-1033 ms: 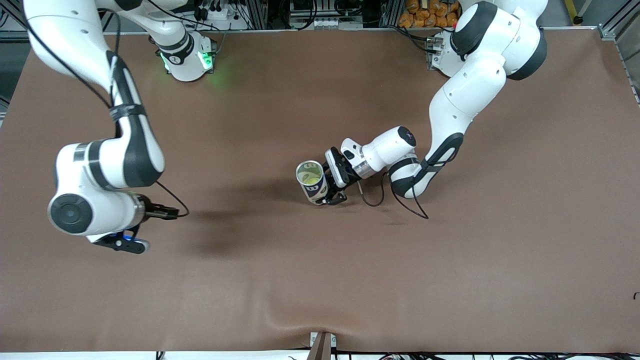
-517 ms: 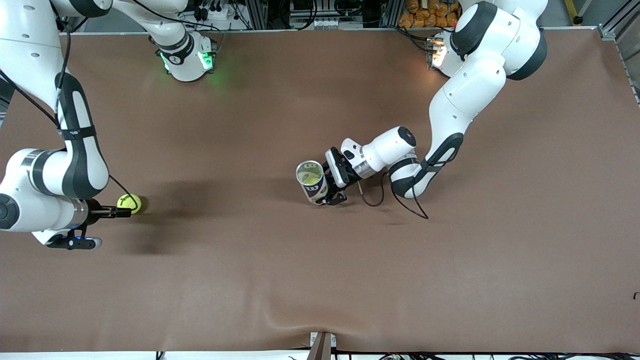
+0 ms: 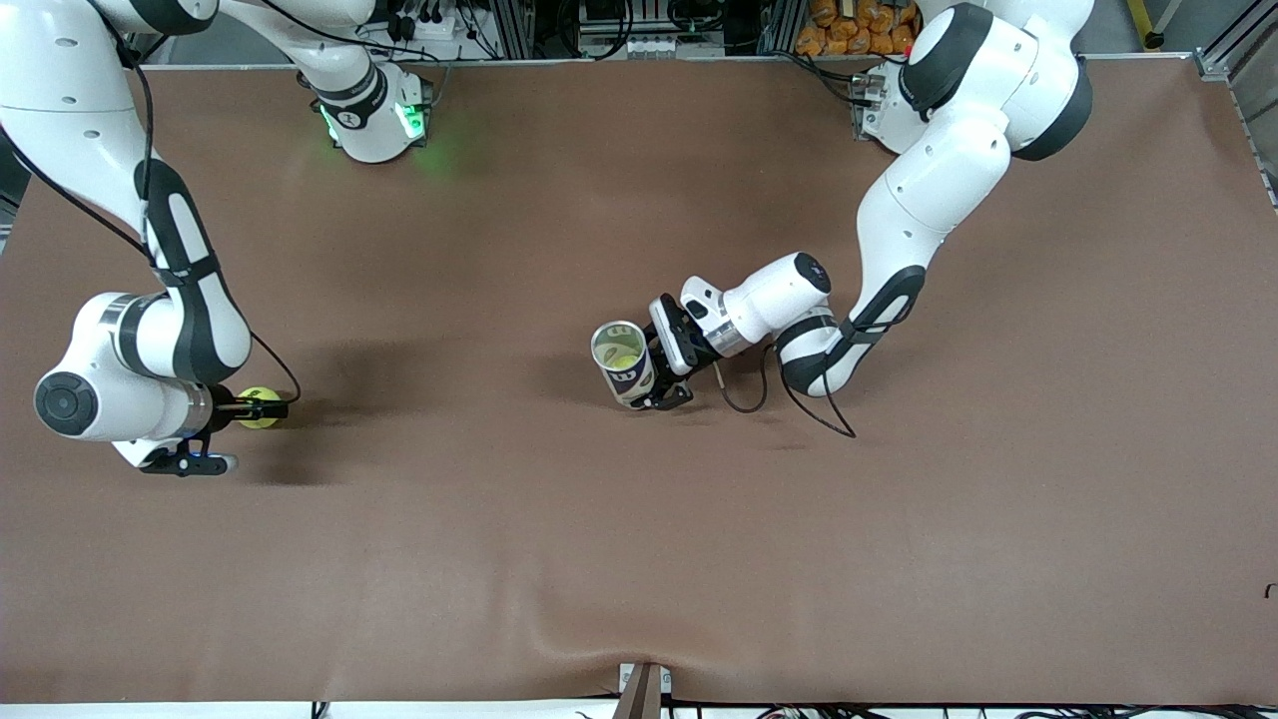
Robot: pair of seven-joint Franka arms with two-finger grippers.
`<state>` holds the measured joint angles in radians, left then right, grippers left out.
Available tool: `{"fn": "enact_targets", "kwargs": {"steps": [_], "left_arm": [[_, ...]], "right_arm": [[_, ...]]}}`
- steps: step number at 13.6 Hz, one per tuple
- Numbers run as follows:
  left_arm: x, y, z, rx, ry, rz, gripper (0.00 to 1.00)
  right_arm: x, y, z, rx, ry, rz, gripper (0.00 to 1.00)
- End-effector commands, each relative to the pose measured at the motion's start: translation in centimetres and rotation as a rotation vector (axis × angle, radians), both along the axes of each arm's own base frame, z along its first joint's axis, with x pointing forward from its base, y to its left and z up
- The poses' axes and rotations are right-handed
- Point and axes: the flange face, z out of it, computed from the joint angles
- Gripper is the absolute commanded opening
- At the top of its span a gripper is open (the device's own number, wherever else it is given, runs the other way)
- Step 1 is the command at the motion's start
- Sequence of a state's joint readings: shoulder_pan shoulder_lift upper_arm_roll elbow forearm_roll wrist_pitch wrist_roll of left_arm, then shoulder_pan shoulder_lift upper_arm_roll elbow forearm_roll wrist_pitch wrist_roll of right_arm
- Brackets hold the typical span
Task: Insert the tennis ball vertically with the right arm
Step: 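Move the right gripper back and grasp the second tennis ball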
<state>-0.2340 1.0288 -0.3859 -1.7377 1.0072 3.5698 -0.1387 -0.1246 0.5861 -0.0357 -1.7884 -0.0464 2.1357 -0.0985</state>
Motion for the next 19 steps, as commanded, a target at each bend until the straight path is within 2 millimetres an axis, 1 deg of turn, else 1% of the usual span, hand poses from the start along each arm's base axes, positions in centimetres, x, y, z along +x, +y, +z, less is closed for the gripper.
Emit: {"fn": "enact_targets", "kwargs": {"steps": [1, 4, 6, 7, 8, 9, 11, 12, 13, 14, 16, 17, 18, 19], "left_arm": [[0.9, 0.4, -1.3, 0.020, -0.011, 0.001, 0.71], [1.2, 0.5, -1.0, 0.019, -0.017, 0.004, 0.70], [1.2, 0.5, -0.9, 0.019, -0.019, 0.004, 0.70], [1.2, 0.5, -0.9, 0.018, -0.017, 0.004, 0.70], [1.3, 0.6, -0.9, 0.016, -0.017, 0.006, 0.70], [1.3, 0.6, -0.9, 0.016, -0.017, 0.006, 0.70], [1.3, 0.6, -0.8, 0.015, -0.018, 0.006, 0.70], [1.2, 0.5, -0.6, 0.011, -0.017, 0.005, 0.70], [1.2, 0.3, -0.6, 0.008, -0.016, 0.003, 0.70], [1.2, 0.4, -0.4, 0.004, -0.017, 0.006, 0.70], [1.3, 0.3, -0.3, 0.001, -0.018, 0.006, 0.70], [1.1, 0.1, -0.2, -0.005, -0.015, 0.004, 0.70], [1.2, 0.1, -0.1, -0.006, -0.014, 0.006, 0.70], [1.2, 0.2, -0.1, -0.006, -0.014, 0.006, 0.70]], "right_arm": [[-0.5, -0.2, 0.5, 0.005, -0.007, 0.013, 1.00], [-0.8, -0.6, -0.1, 0.004, -0.007, 0.022, 1.00], [-1.0, -0.7, -0.4, 0.010, -0.011, 0.048, 0.96], [-1.1, -1.1, -0.5, 0.010, -0.011, 0.049, 0.91], [-1.1, -1.1, -0.5, 0.012, -0.011, 0.055, 0.80], [-1.1, -1.2, -0.5, 0.015, -0.011, 0.065, 0.54], [-1.1, -1.4, -0.4, 0.021, -0.011, 0.091, 0.15], [-0.9, -1.3, 0.0, 0.021, -0.011, 0.095, 0.02], [-0.6, -1.3, 0.5, 0.019, -0.022, 0.095, 0.00], [0.2, -1.2, 1.8, 0.017, -0.034, 0.093, 0.00], [1.7, -0.1, 5.2, 0.040, 0.027, 0.062, 0.00], [2.7, 1.3, 7.2, 0.052, 0.039, 0.021, 0.00], [3.4, 2.8, 8.9, 0.065, 0.048, -0.025, 0.00], [3.9, 4.7, 10.3, 0.081, 0.062, -0.069, 0.00]]}}
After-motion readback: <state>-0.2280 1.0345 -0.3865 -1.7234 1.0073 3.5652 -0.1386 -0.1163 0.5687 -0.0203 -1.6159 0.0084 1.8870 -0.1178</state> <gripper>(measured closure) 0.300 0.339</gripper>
